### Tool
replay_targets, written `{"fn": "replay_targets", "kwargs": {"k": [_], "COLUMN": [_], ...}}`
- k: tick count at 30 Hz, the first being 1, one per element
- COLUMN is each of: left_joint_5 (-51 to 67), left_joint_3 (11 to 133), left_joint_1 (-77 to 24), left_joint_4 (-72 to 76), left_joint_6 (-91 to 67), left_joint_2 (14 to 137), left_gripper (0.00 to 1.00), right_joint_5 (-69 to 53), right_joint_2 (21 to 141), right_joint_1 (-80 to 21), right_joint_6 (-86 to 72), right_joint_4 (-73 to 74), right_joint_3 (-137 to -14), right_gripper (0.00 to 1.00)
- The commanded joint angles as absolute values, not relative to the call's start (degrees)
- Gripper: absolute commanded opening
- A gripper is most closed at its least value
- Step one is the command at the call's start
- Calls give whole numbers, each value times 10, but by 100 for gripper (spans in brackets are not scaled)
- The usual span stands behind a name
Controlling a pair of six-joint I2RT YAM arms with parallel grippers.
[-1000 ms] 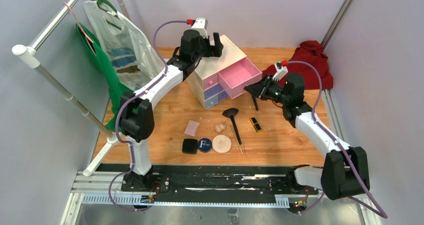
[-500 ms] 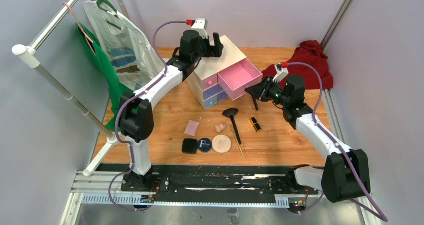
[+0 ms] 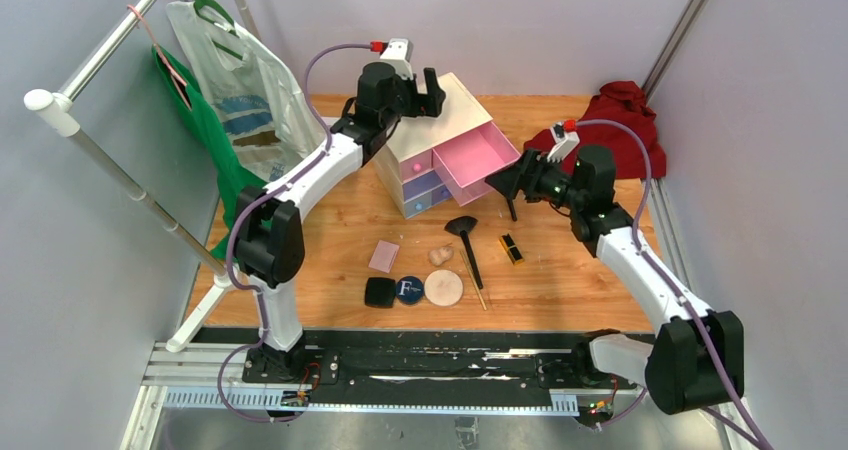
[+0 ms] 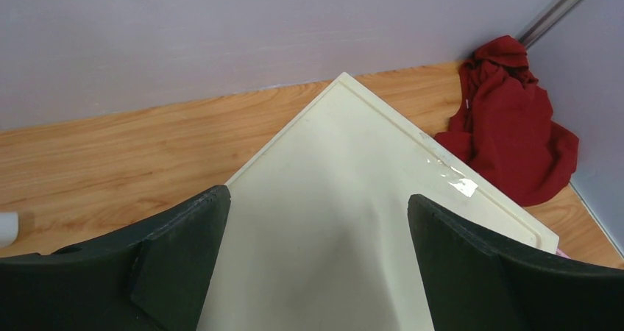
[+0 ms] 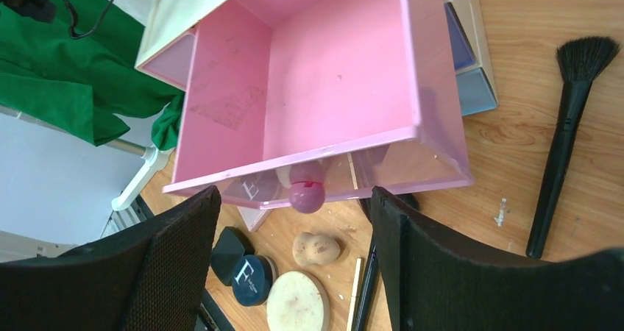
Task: Organize the makeup
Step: Open the drawer in the storage box.
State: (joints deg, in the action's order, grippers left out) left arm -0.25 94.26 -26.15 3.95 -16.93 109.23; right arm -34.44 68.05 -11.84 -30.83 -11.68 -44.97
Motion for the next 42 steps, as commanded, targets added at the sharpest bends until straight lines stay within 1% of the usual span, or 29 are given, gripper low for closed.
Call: {"fn": "replay_targets", "kwargs": {"k": [1, 10, 18, 21, 24, 28, 35, 42], "left_joint_5": [-20, -6, -21, -44, -72, -66, -50, -99], "left_joint_3": [896, 878, 824, 781, 713, 624, 509, 466], "left_joint_1": [-241, -241, -247, -254, -262, -268, -279, -287], "left_joint_4": [-127, -123, -116, -121, -115, -98, -65, -53], "left_joint_6": [-174, -173, -187, -199, -215, -236, -254, -248], "left_joint_2": [1101, 1009, 871, 812, 748, 680, 623, 629], "left_gripper": [98, 98, 98, 98, 98, 98, 98, 98], "right_joint_5": [-334, -273, -250, -250, -248, -249, -233, -226], "right_joint_2": [635, 547, 497, 483, 473, 467, 455, 445], "right_joint_1": [-109, -110, -110, -110, -110, -110, -111, -111], "right_joint_6": [-271, -230, -201, -198, -196, -188, -169, -161], "right_joint_4": [-72, 18, 80, 88, 91, 96, 117, 123], "right_joint_3": [-480, -494, -482, -472, -464, -463, -471, -459], "right_gripper": [74, 77, 79, 79, 80, 80, 80, 81]}}
